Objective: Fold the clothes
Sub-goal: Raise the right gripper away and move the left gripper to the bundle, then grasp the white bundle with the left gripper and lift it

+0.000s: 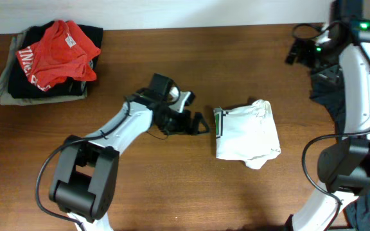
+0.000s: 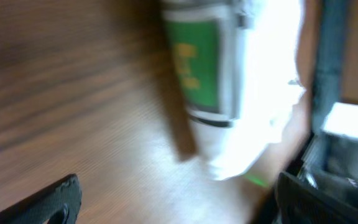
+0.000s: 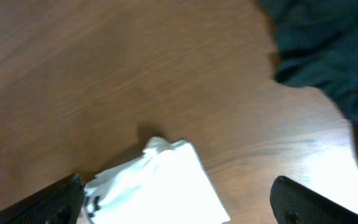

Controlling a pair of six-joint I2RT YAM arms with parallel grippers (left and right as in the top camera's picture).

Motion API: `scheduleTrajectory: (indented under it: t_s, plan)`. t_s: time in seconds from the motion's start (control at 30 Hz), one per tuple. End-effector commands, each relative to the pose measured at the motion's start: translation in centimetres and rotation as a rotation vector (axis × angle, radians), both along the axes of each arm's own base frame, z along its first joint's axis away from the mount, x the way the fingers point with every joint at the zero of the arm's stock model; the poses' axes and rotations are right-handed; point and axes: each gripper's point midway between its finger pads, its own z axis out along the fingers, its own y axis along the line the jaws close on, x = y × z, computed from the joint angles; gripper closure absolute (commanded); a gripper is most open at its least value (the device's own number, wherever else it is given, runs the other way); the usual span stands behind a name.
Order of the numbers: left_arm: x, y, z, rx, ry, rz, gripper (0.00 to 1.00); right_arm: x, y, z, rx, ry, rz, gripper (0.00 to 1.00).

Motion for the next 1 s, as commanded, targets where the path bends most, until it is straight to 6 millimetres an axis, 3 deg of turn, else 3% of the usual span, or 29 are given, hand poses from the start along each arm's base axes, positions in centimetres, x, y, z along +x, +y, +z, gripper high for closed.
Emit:
scheduleTrajectory:
  t_s: [0.0, 0.13, 0.3, 0.57, 0.87, 0.97]
  plan:
    - [-1.8, -3.3, 1.3, -0.133, 0.013, -0.087, 0.01, -0.8, -2.3, 0.2, -0.021, 0.009, -0.043, 0.01]
    - [-2.2, -5.9, -0.1, -0.147, 0.053, -0.073, 0.01, -1.1, -3.8, 0.3, -0.021, 0.008, -0.077, 0.01]
    - [-2.8, -6.6, -3.2, -0.116, 0.139, -0.049, 0.01, -1.1, -3.8, 0.3, -0.021, 0.008, -0.077, 0.01]
    - [-2.2, -7.1, -3.6, -0.088, 0.142, 0.014, 0.01, -1.1, -3.8, 0.3, -0.021, 0.008, -0.078, 0.01]
    - [-1.7, -9.3, -4.8, 0.020, 0.092, 0.160, 0.02, -1.1, -3.8, 0.3, -0.021, 0.008, -0.077, 0.01]
    - [-0.9, -9.1, -5.2, 0.055, 0.060, 0.215, 0.10, -1.1, -3.8, 0.3, -0.021, 0.008, -0.077, 0.01]
